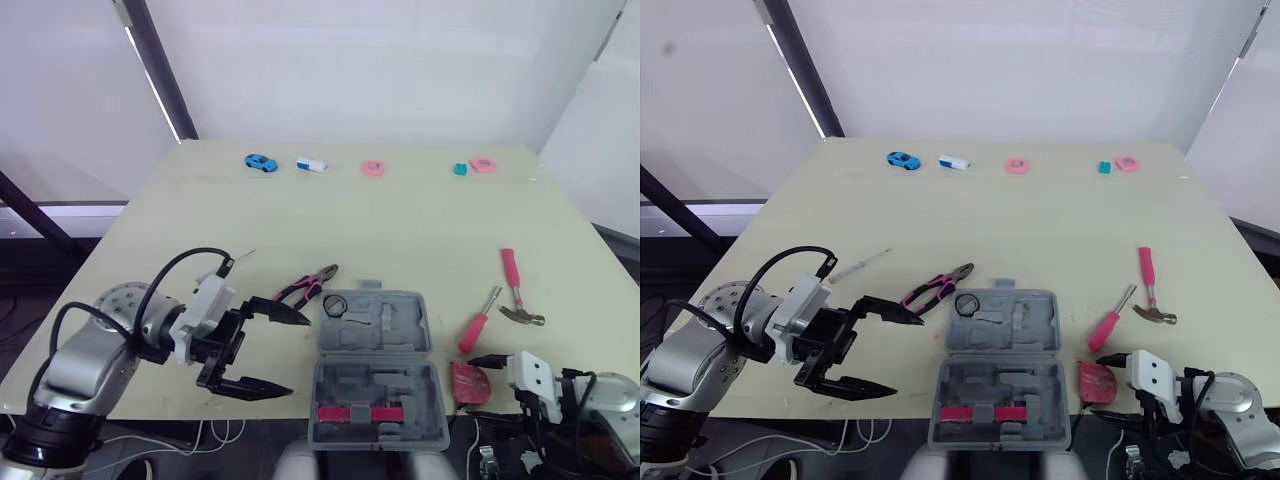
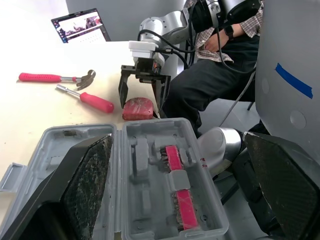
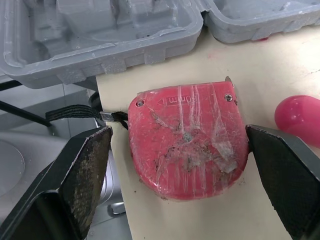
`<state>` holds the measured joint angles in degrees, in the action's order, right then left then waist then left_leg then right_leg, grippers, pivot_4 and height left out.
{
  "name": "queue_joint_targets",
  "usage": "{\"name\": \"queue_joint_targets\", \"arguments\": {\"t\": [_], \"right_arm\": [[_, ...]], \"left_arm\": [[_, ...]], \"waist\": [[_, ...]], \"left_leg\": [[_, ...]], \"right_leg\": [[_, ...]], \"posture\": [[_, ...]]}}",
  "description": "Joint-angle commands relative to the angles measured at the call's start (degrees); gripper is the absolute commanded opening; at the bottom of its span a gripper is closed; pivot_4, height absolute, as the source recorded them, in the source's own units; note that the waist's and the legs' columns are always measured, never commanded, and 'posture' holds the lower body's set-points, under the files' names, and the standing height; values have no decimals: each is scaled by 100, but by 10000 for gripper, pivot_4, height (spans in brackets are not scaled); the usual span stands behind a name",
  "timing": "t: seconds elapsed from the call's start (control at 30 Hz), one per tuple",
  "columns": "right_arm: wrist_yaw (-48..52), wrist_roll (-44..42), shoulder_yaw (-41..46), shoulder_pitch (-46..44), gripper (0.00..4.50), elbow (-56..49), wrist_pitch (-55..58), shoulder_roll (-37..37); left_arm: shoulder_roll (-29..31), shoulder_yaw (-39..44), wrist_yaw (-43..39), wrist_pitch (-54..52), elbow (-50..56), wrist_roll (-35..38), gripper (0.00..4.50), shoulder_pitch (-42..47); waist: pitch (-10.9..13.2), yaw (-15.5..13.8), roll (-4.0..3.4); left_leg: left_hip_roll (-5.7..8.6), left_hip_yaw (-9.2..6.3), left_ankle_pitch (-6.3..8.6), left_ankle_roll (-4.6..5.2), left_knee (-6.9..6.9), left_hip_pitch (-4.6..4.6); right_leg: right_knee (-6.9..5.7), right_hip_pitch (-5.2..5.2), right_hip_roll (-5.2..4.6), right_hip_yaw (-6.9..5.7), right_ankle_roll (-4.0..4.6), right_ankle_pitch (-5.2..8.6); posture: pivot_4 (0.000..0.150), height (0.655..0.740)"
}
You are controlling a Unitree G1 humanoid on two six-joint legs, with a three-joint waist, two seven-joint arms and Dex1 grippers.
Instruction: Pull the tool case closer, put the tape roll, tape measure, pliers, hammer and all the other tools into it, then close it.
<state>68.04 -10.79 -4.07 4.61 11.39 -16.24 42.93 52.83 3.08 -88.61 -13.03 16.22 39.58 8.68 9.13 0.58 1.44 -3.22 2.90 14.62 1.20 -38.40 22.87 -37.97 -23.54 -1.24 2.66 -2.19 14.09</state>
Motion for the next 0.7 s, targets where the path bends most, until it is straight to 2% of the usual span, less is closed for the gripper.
{"name": "queue_joint_targets", "arguments": {"t": [0.03, 0.13, 0.17, 0.2, 0.23, 0.27, 0.47, 0.7], "right_arm": [[-68, 12, 6, -30, 44593, -201, 93, 15], [-95, 97, -29, -50, 44593, -195, 85, 28], [-104, 114, -35, -52, 39354, -192, 78, 28], [-112, 108, -33, -49, 36466, -195, 86, 20], [-120, 117, -32, -49, 30836, -191, 68, 16], [-109, 147, -43, -53, 28486, -176, 34, 30], [-89, -6, 96, -51, 28482, -392, 184, 102], [201, -488, 350, -21, 28482, -1419, 1034, 673]], "left_arm": [[-19, 47, -170, 146, 76, -22, 45000, 70], [-42, 22, -168, 175, 41, -44, 45000, 82], [-44, 20, -167, 181, 38, -43, 45000, 80], [-46, 18, -169, 190, 36, -45, 45000, 74], [-49, 16, -171, 200, 34, -47, 45000, 66], [-56, 14, -168, 206, 34, -49, 45000, 62], [-112, 4, -109, 233, 61, -67, 45000, -5], [-251, 118, 139, 143, 190, -19, 45000, -157]], "waist": [[0, 0, 0], [0, 0, 0], [0, 0, 0], [0, 0, 0], [0, 0, 0], [0, 0, 0], [0, 0, 0], [2, 0, -5]], "left_leg": [[0, 0, 0, 0, 0, 0], [0, 0, 0, 0, 0, 0], [0, 0, 0, 0, 0, 0], [0, 0, 0, 0, 0, 0], [0, 0, 0, 0, 0, 0], [0, 0, 0, 0, 0, 0], [0, 0, 0, 0, 0, 0], [0, 2, 0, 0, 0, -1]], "right_leg": [[0, 0, 0, 0, 0, 0], [0, 0, 0, 0, 0, 0], [0, 0, 0, 0, 0, 0], [0, 0, 0, 0, 0, 0], [0, 0, 0, 0, 1, 0], [0, 0, 1, 0, 0, 0], [0, 0, 1, 0, 0, 0], [-1, 0, 0, 2, 0, -1]], "posture": [[1500, 7400], [1500, 7400], [1500, 7400], [1500, 7400], [1500, 7400], [1500, 7400], [1500, 7400], [1500, 7400]]}}
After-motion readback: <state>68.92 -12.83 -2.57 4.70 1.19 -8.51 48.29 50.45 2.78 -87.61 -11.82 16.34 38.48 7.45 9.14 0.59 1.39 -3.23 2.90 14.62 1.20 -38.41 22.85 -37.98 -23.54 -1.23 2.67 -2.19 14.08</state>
